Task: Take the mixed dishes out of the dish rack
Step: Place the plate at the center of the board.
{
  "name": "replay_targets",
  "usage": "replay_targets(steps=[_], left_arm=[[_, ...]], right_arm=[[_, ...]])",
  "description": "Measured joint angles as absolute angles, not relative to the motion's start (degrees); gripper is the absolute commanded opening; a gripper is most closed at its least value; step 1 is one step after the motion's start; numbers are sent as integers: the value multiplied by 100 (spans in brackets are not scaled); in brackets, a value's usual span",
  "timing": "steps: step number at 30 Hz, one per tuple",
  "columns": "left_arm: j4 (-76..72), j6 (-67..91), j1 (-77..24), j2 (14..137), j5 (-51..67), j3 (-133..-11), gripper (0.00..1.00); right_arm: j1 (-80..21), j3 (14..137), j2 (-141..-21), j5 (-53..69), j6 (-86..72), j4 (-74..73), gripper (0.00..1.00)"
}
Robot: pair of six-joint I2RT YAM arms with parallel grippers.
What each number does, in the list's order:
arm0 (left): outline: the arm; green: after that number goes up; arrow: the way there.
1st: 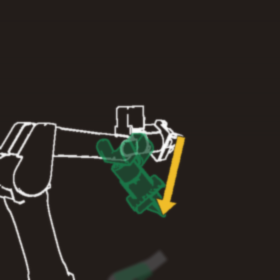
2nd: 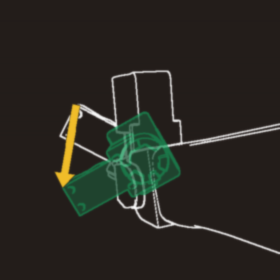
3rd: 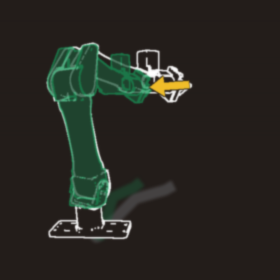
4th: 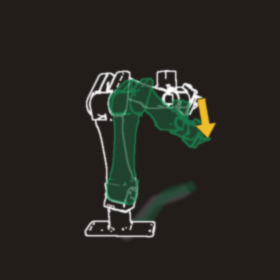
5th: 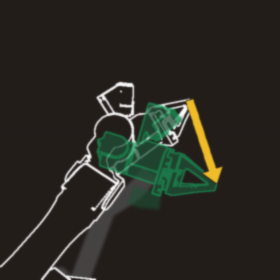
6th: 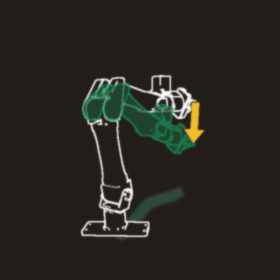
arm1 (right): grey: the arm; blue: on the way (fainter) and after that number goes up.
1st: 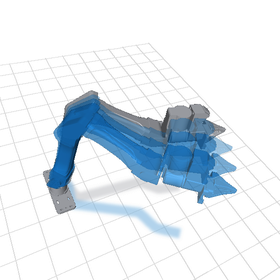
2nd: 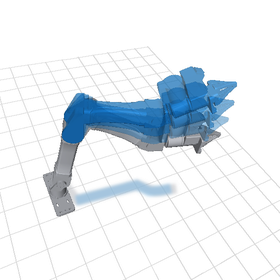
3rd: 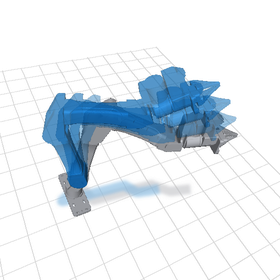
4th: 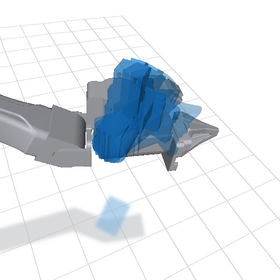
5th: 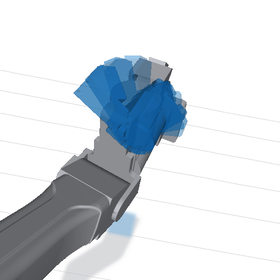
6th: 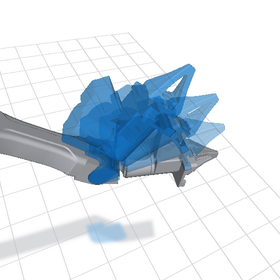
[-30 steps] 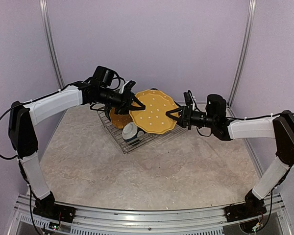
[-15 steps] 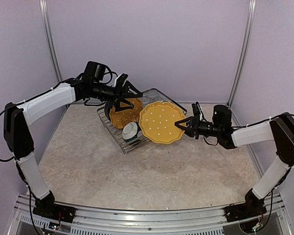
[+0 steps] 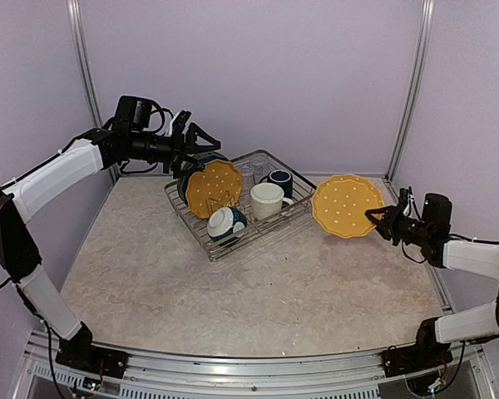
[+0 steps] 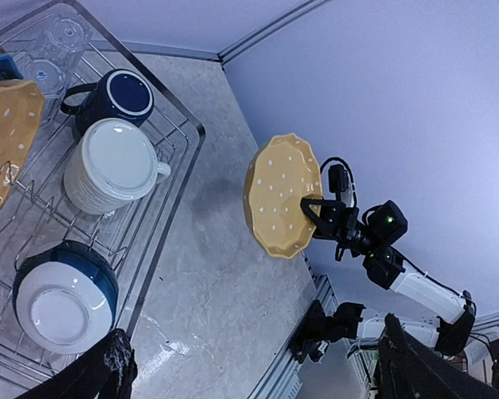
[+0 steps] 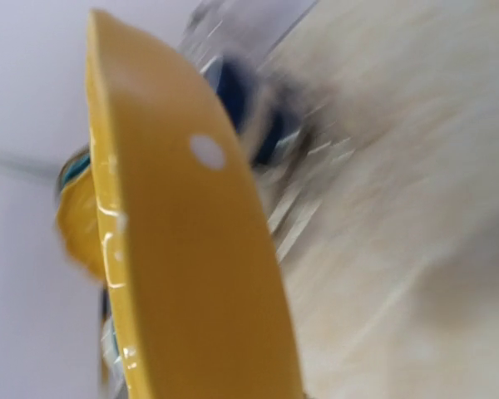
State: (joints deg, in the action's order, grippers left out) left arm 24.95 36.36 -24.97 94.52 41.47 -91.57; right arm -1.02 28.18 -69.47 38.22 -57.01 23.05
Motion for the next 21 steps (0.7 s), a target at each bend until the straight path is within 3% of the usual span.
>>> replay_targets(steps=[9, 21], left_arm=[[2488, 3618, -2403, 9192, 3881, -8840, 99], [2300, 3835, -2279, 8591, 3852, -8313, 99]], right_arm=[[1496, 1951, -7107, 3881, -5614, 2161, 0], [1935, 2008, -9244, 4191, -5599, 3489, 0]])
